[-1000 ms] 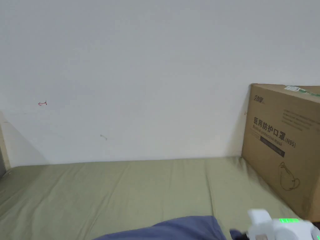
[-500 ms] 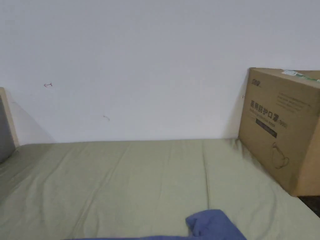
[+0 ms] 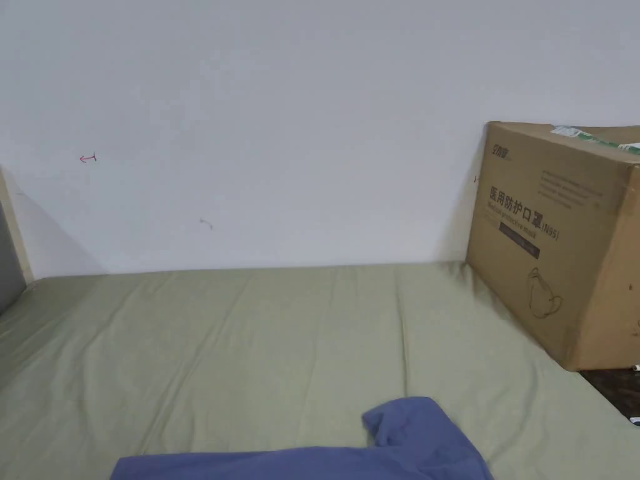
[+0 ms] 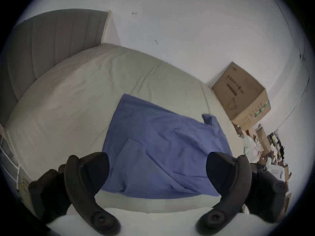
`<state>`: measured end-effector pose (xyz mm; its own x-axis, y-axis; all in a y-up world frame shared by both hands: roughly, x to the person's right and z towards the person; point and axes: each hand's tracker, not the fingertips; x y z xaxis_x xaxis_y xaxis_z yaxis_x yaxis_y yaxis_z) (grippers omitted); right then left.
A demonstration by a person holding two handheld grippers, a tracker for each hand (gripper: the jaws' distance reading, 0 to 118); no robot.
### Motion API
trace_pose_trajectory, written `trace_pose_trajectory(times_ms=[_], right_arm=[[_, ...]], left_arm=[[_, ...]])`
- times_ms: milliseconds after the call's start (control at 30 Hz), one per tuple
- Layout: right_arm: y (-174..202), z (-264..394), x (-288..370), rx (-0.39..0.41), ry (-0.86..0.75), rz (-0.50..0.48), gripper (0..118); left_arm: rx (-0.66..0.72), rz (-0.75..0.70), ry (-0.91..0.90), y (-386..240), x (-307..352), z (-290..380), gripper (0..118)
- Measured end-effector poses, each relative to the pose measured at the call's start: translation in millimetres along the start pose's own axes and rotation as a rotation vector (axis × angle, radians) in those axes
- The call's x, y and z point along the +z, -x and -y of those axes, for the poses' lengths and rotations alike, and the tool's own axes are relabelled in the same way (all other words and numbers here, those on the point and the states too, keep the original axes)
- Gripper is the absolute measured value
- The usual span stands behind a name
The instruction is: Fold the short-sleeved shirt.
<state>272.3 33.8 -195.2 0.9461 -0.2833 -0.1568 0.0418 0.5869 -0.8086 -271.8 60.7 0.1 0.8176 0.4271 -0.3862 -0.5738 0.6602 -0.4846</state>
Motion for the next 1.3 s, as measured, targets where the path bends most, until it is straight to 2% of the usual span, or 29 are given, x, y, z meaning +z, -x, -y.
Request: trace_pose_trajectory(times_ms=[67,133,267,300,333,367,400,433,467,567,633,733,767,800,833,867,900,933,967,1033,1167,1233,1267,1300], right_arm=[[13.7,-5.7,6.0,0.016,-0.051,-0.056,106],[33.4,-11.8,12.5,0.042,-0.089,-0.106,106],[70.8,-25.4,15.2,0.112,-0.138,-0.144,106],[80.2,-28.9,15.0,0.128,-0.144,-0.154,106],[88.5,-33.6,13.1,0.144,-0.157,-0.158,103],[94.8,-36.9,12.3,0.160,-0.173,-0.165,95],[101.4,-40.5,11.2,0.187,-0.199,-0.186,76],[107.2,-44.1,9.6,0.206,-0.221,-0.199,31],[107.7,-47.7,2.4,0.213,-0.227,-0.202,0],[113.1,-57.6,-16.4,0.196,-0.223,-0.180,0],[114.6,-65.6,-27.5,0.172,-0.185,-0.214,0],[114.9,-68.9,-39.9,0.185,-0.180,-0.197,0],[113.6,-69.8,-44.4,0.188,-0.172,-0.193,0],[111.4,-70.3,-50.1,0.189,-0.159,-0.189,0],[108.7,-70.2,-56.2,0.188,-0.142,-0.181,0],[110.6,-69.9,-57.5,0.186,-0.129,-0.173,0],[108.7,-69.1,-62.3,0.182,-0.110,-0.166,0],[105.8,-68.1,-67.7,0.176,-0.095,-0.159,0],[103.1,-67.3,-72.1,0.170,-0.082,-0.154,0],[100.1,-66.2,-77.6,0.155,-0.063,-0.143,0],[90.7,-68.9,-89.1,0.131,-0.036,-0.113,0],[86.5,-73.7,-94.5,0.130,-0.033,-0.088,0],[77.0,-77.4,-101.0,0.134,-0.034,-0.082,0],[71.6,-82.6,-105.2,0.141,-0.038,-0.080,0]], left_arm=[[0.039,0.005,0.019,-14.6,5.3,4.7,115],[0.044,0.085,-0.013,-17.0,7.9,6.6,115],[-0.056,0.061,-0.039,-33.2,11.2,-4.9,115],[-0.080,0.061,-0.038,-33.4,9.4,-12.0,114],[-0.098,0.067,-0.036,-35.6,8.7,-17.6,106],[-0.101,0.072,-0.036,-37.3,8.5,-22.5,88],[-0.103,0.069,-0.039,-38.4,7.0,-29.3,54],[-0.101,0.074,-0.038,-30.2,2.4,-39.5,0],[-0.099,0.074,-0.033,-29.5,-4.2,-45.8,0],[-0.099,0.052,-0.006,-17.3,-32.2,-71.5,0],[-0.124,-0.023,0.029,-7.5,-62.6,-95.3,0],[-0.159,-0.124,0.139,22.9,-124.3,-132.3,1],[-0.146,-0.116,0.173,32.0,-144.3,-141.6,9],[-0.124,-0.097,0.199,42.8,-165.4,-149.7,28],[-0.108,-0.095,0.223,52.4,-180.1,-153.7,28],[-0.111,-0.108,0.235,59.2,-195.7,-157.6,36],[-0.111,-0.114,0.247,65.3,-214.3,-158.9,59],[-0.126,-0.144,0.287,69.3,-232.9,-157.5,106],[-0.146,-0.157,0.302,74.4,-245.0,-155.3,118],[-0.198,-0.182,0.314,80.3,-272.7,-148.5,113],[-0.225,-0.236,0.424,90.0,-309.5,-131.5,112],[-0.336,-0.244,0.405,79.2,-302.4,-130.5,109],[-0.355,-0.241,0.383,75.5,-296.7,-130.6,99],[-0.366,-0.220,0.349,72.5,-287.7,-131.4,78]])
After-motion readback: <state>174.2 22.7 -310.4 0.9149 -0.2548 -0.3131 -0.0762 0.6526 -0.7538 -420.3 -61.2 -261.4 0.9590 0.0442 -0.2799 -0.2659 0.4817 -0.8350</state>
